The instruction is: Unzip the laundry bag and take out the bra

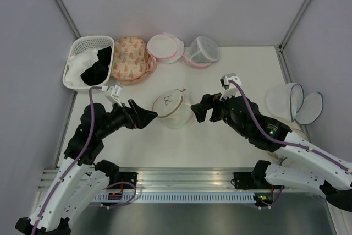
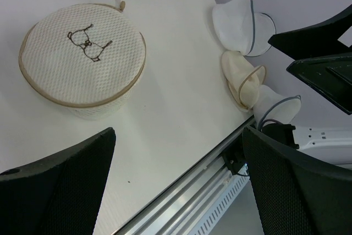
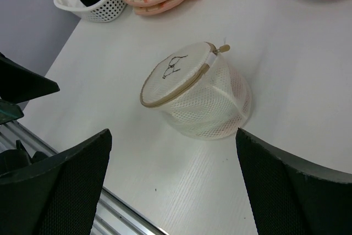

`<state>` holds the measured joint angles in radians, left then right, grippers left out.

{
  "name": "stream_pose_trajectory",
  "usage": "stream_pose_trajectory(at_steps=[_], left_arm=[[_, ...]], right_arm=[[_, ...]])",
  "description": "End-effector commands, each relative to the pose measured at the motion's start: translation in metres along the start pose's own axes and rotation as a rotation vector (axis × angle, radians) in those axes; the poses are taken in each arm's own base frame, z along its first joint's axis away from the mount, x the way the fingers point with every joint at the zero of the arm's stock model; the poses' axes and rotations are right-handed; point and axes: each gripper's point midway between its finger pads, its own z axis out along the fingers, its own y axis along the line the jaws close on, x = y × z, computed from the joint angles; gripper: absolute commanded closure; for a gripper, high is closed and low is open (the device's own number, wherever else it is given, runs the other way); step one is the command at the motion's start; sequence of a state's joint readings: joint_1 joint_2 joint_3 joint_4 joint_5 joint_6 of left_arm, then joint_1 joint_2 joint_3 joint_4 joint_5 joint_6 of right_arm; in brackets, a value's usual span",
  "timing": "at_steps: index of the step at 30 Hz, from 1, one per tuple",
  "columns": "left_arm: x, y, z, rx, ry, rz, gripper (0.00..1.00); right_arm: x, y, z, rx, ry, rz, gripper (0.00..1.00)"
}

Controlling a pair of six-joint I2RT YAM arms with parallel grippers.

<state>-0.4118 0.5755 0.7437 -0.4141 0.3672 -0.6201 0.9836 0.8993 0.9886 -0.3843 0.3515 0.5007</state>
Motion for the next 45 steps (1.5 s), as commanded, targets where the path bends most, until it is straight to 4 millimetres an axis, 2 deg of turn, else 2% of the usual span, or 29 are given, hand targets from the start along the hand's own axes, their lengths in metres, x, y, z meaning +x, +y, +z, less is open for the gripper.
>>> stream_pose_trajectory(at_steps=[1, 2, 4, 7, 10, 11, 14, 15, 16, 17, 19, 20, 21, 23, 27, 28, 30, 32, 34, 35, 36, 37, 38, 41, 42, 43, 44, 45], left_arm=[[0.004, 0.008, 0.008, -0.017, -0.015, -0.067, 0.00], [0.013, 0.016, 0.013, -0.028, 0.003, -0.105, 0.00], [0.015, 0.026, 0.024, -0.078, 0.001, -0.212, 0.00], [0.004, 0.039, 0.035, -0.159, -0.032, -0.244, 0.00], [-0.012, 0.033, 0.052, -0.164, -0.034, -0.130, 0.00], [-0.019, 0.031, 0.064, -0.171, -0.014, -0.051, 0.00], [-0.018, 0.027, 0.091, -0.205, 0.041, 0.117, 0.00], [-0.011, 0.024, 0.100, -0.213, 0.065, 0.158, 0.00], [-0.013, 0.019, 0.106, -0.209, 0.071, 0.189, 0.00], [0.001, 0.024, 0.120, -0.219, 0.129, 0.230, 0.00], [0.007, 0.020, 0.133, -0.235, 0.153, 0.285, 0.00], [0.013, 0.024, 0.139, -0.254, 0.175, 0.336, 0.00], [0.027, 0.034, 0.148, -0.314, 0.216, 0.383, 0.00], [0.031, 0.041, 0.157, -0.378, 0.244, 0.465, 0.00], [0.045, 0.069, 0.171, -0.579, 0.305, 0.639, 0.00], [0.054, 0.079, 0.176, -0.611, 0.340, 0.672, 0.00], [0.054, 0.082, 0.183, -0.641, 0.344, 0.725, 0.00], [0.056, 0.093, 0.189, -0.698, 0.352, 0.768, 0.02], [0.057, 0.100, 0.191, -0.732, 0.358, 0.795, 0.14], [0.059, 0.104, 0.192, -0.747, 0.369, 0.813, 0.26], [0.056, 0.105, 0.190, -0.766, 0.358, 0.820, 0.70], [0.056, 0.106, 0.188, -0.777, 0.350, 0.820, 0.93], [0.049, 0.100, 0.185, -0.774, 0.318, 0.812, 0.98], [0.055, 0.080, 0.178, -0.688, 0.294, 0.837, 0.98], [0.053, 0.053, 0.178, -0.582, 0.243, 0.824, 0.98], [0.062, 0.050, 0.171, -0.529, 0.255, 0.843, 0.98], [0.061, 0.020, 0.164, -0.400, 0.218, 0.818, 0.98], [0.061, 0.007, 0.157, -0.329, 0.204, 0.799, 0.98]], right_arm=[[0.011, -0.017, 0.008, 0.094, 0.034, -0.032, 0.02], [0.013, -0.018, 0.009, 0.099, 0.038, -0.033, 0.02], [0.019, -0.020, 0.014, 0.113, 0.053, -0.035, 0.02], [0.027, -0.022, 0.017, 0.113, 0.067, -0.033, 0.02], [0.032, -0.026, 0.016, 0.122, 0.067, -0.030, 0.02], [0.033, -0.028, 0.016, 0.129, 0.067, -0.032, 0.02], [0.035, -0.036, 0.014, 0.165, 0.066, -0.039, 0.02], [0.037, -0.039, 0.013, 0.180, 0.074, -0.047, 0.02], [0.037, -0.042, 0.012, 0.193, 0.073, -0.049, 0.02], [0.038, -0.044, 0.011, 0.202, 0.081, -0.052, 0.02], [0.039, -0.046, 0.008, 0.213, 0.084, -0.049, 0.02], [0.038, -0.048, 0.007, 0.216, 0.081, -0.050, 0.02], [0.037, -0.049, 0.004, 0.216, 0.074, -0.044, 0.02], [0.036, -0.050, 0.000, 0.216, 0.070, -0.042, 0.02], [0.035, -0.052, -0.008, 0.206, 0.053, -0.031, 0.02], [0.035, -0.053, -0.009, 0.204, 0.051, -0.028, 0.02], [0.037, -0.054, -0.011, 0.200, 0.048, -0.023, 0.02], [0.039, -0.056, -0.013, 0.200, 0.047, -0.016, 0.02], [0.040, -0.056, -0.014, 0.198, 0.048, -0.015, 0.02], [0.041, -0.057, -0.016, 0.194, 0.048, -0.012, 0.02], [0.041, -0.057, -0.016, 0.194, 0.047, -0.012, 0.02], [0.041, -0.058, -0.017, 0.194, 0.045, -0.011, 0.02], [0.041, -0.058, -0.018, 0.195, 0.044, -0.012, 0.04], [0.038, -0.063, -0.019, 0.218, 0.026, -0.013, 0.11], [0.037, -0.064, -0.019, 0.230, 0.019, -0.002, 0.13], [0.036, -0.068, -0.020, 0.252, 0.012, 0.004, 0.17], [0.034, -0.077, -0.021, 0.304, 0.002, 0.002, 0.18], [0.033, -0.080, -0.022, 0.331, -0.008, 0.027, 0.18]])
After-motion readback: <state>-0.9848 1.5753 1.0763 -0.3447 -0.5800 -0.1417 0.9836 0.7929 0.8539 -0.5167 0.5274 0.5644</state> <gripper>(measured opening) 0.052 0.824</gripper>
